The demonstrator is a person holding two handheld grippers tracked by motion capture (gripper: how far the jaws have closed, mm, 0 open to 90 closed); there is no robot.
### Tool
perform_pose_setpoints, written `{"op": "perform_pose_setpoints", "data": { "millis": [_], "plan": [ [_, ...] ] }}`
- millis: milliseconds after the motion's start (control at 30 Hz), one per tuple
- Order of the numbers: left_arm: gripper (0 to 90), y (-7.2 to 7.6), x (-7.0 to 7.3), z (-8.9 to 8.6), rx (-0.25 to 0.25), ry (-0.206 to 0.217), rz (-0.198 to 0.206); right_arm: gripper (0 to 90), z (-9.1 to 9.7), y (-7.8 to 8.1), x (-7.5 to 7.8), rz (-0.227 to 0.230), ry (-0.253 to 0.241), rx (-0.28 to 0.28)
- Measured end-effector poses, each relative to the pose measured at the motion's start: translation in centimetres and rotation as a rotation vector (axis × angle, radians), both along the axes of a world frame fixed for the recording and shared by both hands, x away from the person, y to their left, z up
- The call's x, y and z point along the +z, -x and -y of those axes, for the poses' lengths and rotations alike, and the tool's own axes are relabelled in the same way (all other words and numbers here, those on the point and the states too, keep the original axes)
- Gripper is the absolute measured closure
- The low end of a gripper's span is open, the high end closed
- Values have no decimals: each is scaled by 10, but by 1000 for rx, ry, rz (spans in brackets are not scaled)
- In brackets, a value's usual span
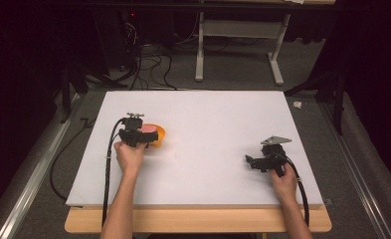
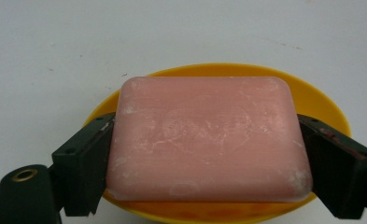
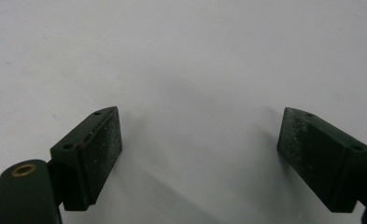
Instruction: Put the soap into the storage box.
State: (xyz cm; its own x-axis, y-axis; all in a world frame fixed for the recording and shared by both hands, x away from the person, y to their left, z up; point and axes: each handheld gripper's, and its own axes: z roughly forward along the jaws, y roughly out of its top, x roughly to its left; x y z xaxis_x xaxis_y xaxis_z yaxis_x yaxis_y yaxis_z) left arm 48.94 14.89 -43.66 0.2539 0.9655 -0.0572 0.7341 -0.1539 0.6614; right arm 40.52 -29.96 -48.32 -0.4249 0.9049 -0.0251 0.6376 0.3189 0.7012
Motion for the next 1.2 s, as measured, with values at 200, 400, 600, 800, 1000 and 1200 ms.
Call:
{"op": "perform_pose_setpoints", "data": {
  "millis": [200,400,600,800,1000,1200],
  "plan": [
    [137,-3,-3,3,2,0,-8,146,0,0,0,0,0,0],
    [136,-3,-5,4,-4,0,-17,146,0,0,0,0,0,0],
    [137,-1,0,4,0,22,18,145,0,0,0,0,-1,0],
    [173,2,8,0,14,40,54,146,0,0,0,0,0,0],
    [160,7,15,-4,7,51,80,145,0,0,0,0,-1,0],
    [154,14,24,-6,-16,76,116,146,0,0,0,-1,-3,-3]
  ]
}}
